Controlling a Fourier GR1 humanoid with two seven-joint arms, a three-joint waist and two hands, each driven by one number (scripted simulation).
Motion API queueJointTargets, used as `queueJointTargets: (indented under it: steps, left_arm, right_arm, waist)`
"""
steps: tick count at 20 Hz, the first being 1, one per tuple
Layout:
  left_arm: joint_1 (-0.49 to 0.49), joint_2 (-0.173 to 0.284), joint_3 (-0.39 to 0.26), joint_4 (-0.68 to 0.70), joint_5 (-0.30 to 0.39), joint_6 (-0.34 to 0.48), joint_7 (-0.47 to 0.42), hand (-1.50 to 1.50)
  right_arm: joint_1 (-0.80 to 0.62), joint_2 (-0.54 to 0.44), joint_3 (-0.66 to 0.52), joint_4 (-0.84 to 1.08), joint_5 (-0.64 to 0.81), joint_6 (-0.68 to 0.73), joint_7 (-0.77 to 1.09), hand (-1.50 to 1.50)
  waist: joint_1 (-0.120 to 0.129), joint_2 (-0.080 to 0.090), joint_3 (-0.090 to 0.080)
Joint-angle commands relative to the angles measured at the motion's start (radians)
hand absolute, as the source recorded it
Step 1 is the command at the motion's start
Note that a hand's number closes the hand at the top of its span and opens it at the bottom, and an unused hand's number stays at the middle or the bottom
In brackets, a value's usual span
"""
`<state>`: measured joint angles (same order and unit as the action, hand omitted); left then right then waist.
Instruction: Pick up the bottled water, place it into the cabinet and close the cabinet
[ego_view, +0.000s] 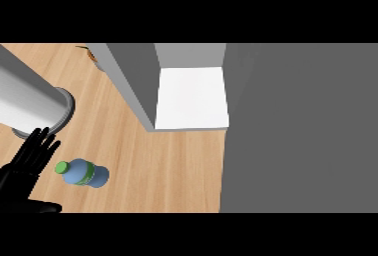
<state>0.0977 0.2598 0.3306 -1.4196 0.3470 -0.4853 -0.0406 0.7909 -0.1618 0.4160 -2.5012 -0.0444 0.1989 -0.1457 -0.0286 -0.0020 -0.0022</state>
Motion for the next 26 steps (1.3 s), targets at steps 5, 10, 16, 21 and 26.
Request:
queueJointTargets:
  steps: [5,10,16,21,26]
  left_arm:
    - [-0.098,0.008,-0.009,0.345,-0.128,-0.060,-0.236,-1.50]
    - [-0.173,0.002,-0.045,0.549,-0.207,-0.104,-0.389,-1.50]
    - [-0.278,0.001,-0.062,0.785,-0.311,-0.075,-0.593,-1.50]
    - [-0.303,-0.003,-0.049,0.865,-0.290,-0.115,-0.672,1.50]
    - [-0.355,-0.006,-0.116,0.940,-0.421,0.039,-0.802,1.50]
  right_arm:
    - [0.144,-0.057,0.056,-0.171,0.062,-0.011,-0.036,-1.50]
    - [0.138,-0.085,0.036,-0.174,0.057,-0.023,-0.041,-1.50]
    - [0.148,-0.105,0.047,-0.154,0.059,-0.037,-0.085,-1.50]
    - [0.228,-0.142,0.127,-0.184,0.127,-0.050,-0.117,-1.50]
    - [0.208,-0.157,0.065,-0.140,0.072,-0.059,-0.170,-1.50]
  waist:
    - [-0.006,-0.001,-0.001]
    - [-0.005,0.003,-0.002]
    - [-0.008,0.007,-0.003]
    - [-0.013,0.003,-0.004]
    - [-0.014,0.008,-0.004]
